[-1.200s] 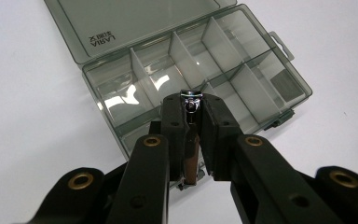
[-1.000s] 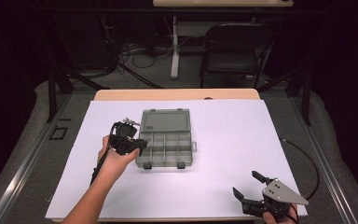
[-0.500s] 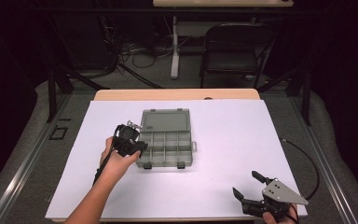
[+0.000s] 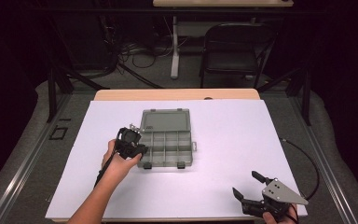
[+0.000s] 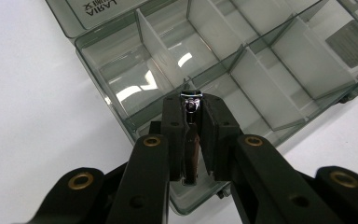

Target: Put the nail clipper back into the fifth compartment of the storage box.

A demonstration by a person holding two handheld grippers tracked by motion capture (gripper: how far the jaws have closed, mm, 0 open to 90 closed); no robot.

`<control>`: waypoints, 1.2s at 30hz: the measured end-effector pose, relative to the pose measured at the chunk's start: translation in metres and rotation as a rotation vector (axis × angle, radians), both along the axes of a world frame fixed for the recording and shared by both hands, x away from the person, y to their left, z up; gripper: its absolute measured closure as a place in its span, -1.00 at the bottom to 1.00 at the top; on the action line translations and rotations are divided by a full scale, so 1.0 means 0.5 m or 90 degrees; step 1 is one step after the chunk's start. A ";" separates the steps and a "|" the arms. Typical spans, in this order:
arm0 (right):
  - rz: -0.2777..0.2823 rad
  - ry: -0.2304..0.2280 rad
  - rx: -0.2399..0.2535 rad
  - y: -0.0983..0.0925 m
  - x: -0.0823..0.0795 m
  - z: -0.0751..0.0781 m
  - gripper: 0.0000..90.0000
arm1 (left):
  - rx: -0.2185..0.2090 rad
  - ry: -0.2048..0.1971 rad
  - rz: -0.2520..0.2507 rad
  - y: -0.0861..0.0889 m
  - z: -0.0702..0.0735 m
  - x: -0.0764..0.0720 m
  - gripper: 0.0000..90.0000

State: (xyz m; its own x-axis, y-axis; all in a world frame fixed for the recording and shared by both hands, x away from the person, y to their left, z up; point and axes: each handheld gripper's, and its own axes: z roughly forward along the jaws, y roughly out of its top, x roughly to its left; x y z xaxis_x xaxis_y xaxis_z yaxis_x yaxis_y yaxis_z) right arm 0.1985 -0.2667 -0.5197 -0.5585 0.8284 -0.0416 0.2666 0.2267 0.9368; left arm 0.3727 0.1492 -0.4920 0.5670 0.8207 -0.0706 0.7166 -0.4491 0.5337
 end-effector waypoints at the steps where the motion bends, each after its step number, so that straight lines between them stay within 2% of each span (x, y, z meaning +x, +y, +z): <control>1: 0.000 0.000 0.000 0.000 0.000 0.000 -0.68 | 0.000 0.001 0.001 -0.001 -0.003 0.000 0.78; 17: 0.001 0.001 -0.001 0.001 0.000 0.000 -0.68 | 0.009 0.008 0.000 0.002 -0.024 -0.002 0.78; 36: 0.001 0.000 -0.001 0.001 0.000 0.000 -0.68 | 0.007 0.007 0.003 0.002 -0.031 -0.003 0.77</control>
